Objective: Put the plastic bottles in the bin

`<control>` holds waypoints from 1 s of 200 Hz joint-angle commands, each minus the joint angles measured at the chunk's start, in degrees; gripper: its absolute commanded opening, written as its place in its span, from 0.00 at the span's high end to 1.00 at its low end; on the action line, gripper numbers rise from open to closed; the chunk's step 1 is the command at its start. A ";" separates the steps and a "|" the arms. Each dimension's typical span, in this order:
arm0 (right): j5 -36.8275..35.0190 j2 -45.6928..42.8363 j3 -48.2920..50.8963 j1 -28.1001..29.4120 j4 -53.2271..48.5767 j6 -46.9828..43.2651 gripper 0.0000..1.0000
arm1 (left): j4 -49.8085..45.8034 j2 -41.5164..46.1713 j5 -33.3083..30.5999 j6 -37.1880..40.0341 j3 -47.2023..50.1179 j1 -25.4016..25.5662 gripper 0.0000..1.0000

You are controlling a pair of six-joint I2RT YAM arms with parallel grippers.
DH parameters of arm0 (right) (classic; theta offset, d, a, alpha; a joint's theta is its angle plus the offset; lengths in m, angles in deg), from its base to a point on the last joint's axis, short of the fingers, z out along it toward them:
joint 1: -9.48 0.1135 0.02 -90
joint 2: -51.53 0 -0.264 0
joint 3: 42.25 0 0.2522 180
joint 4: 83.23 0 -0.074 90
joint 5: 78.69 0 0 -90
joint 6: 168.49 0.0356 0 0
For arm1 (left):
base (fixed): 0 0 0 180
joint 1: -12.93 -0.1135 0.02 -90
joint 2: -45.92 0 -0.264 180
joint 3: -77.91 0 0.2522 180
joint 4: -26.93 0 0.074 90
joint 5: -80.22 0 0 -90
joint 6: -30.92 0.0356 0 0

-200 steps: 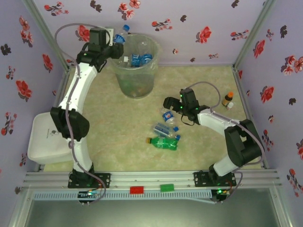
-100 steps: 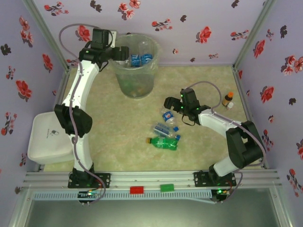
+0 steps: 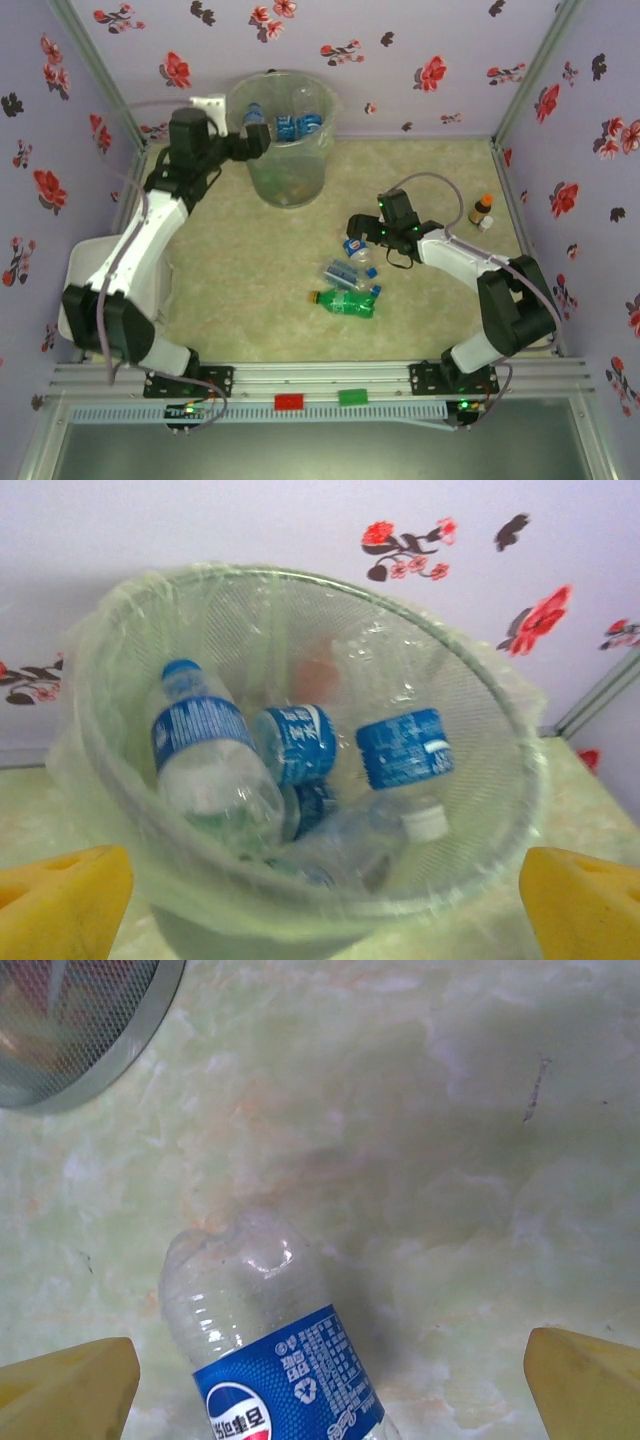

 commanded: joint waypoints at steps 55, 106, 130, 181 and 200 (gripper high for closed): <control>-0.41 4.63 -7.91 2.85 -11.52 -9.80 0.07 | 31.80 13.03 -4.99 -23.52 37.34 6.26 0.00; -0.34 9.49 -11.02 4.11 -12.41 -10.52 0.11 | 30.39 7.32 -6.99 -30.07 40.69 12.39 0.00; -2.66 11.97 -13.86 4.89 -14.21 -12.02 0.17 | 29.94 4.31 -6.95 -31.11 39.48 12.68 0.00; -4.41 17.50 -19.15 5.33 -16.79 -13.71 0.22 | 26.62 0.23 -4.65 -28.45 33.87 12.65 0.00; -5.93 19.33 -20.50 5.94 -17.89 -13.81 0.22 | 26.50 0.00 -4.58 -28.43 33.85 12.65 0.00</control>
